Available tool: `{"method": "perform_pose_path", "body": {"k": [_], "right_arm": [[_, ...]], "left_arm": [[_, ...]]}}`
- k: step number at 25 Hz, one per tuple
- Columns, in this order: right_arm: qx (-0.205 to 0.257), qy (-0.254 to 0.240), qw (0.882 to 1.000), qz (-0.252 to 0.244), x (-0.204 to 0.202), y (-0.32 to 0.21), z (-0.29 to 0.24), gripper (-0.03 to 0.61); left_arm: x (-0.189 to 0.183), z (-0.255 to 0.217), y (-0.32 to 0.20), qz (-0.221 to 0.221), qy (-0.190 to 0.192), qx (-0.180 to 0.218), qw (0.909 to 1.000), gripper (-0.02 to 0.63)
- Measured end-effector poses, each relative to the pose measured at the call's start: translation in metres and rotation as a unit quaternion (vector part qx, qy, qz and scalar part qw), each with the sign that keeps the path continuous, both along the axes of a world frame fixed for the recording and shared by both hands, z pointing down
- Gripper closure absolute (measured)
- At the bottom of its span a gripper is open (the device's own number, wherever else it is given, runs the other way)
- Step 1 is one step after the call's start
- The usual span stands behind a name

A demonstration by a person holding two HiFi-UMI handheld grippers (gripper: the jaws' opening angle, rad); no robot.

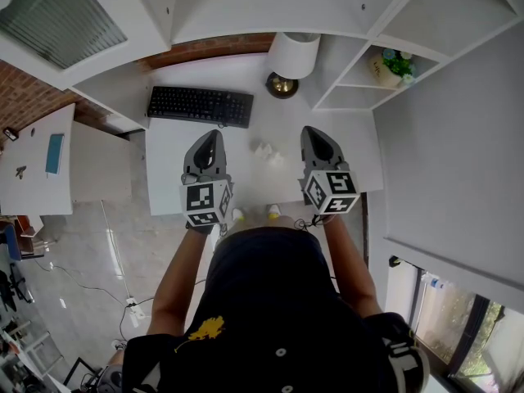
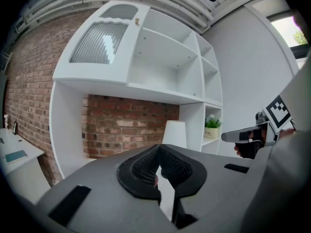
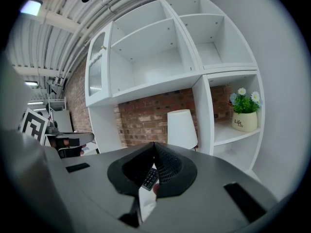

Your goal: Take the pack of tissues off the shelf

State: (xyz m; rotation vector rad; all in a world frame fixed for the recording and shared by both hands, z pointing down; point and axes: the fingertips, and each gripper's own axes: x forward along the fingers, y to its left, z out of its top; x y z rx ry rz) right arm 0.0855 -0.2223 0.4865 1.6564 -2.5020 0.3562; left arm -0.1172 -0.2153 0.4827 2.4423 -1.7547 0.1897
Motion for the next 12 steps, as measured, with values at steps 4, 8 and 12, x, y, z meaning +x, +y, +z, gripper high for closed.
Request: {"method": "perform_pose_path", "body": {"k": [4,8,12], "right_arm": [[0.002,0.003,1.000,0.001,0.0008,0.0011,-0.0014,0.574],[0.002,0.010,1.000,0.000,0.0002,0.0025,-0.0026,0.574],[0.003,0.014,1.000,0.000,-0.0003,0.0051,-0.0033,0.574]], "left_arm": [[0.0006,0.0010,0.0017,0.000,0.002,-0.001,1.0000,0.597],[0.0006,0.0014,0.0036,0.001,0.003,-0.003,1.0000,0.597],[0.0006,0.0016,0.0054,0.001,0.004,-0.003,1.0000,0.595]]}}
